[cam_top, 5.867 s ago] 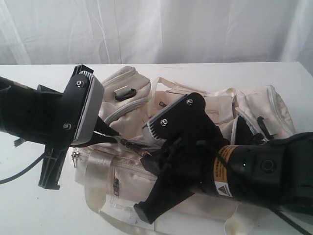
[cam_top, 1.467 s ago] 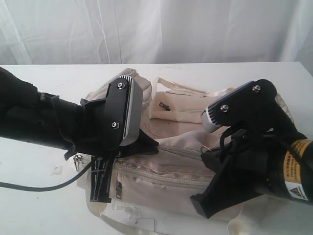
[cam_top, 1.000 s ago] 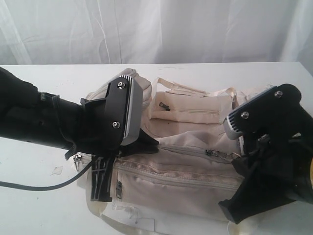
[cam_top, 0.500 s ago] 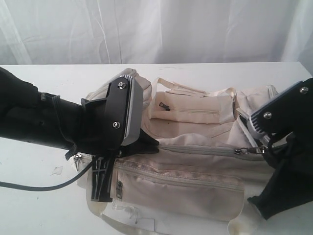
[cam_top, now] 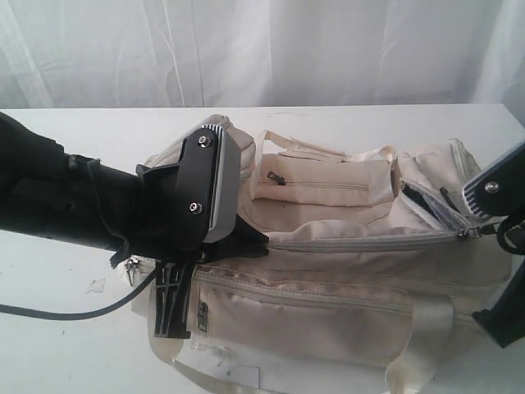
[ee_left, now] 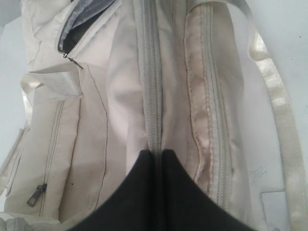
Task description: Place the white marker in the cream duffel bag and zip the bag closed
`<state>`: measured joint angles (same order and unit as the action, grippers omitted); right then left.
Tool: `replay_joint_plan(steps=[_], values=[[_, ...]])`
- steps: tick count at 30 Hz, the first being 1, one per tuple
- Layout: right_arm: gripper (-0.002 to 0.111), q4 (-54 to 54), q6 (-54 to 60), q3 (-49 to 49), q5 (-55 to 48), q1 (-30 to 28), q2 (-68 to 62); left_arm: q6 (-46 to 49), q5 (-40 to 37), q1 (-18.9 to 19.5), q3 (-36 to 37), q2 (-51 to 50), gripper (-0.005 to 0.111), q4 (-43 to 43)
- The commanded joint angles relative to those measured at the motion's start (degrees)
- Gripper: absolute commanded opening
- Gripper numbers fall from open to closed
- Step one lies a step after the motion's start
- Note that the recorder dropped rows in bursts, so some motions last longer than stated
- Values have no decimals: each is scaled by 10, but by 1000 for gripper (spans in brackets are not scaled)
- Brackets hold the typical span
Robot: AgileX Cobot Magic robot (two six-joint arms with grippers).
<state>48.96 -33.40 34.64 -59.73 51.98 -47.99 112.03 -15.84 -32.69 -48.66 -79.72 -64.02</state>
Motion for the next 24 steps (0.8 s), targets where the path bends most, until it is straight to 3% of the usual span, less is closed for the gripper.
replay_joint_plan(steps=[1, 16, 24], values=[[0, 77, -3, -1, -44, 0, 12, 19, -2, -1, -1, 1, 0, -6], [0, 100, -5, -4, -81, -1, 12, -2, -9, -1, -1, 3, 0, -6], [0, 106, -66, -63, -88, -1, 12, -9, -7, -1, -1, 3, 0, -6]])
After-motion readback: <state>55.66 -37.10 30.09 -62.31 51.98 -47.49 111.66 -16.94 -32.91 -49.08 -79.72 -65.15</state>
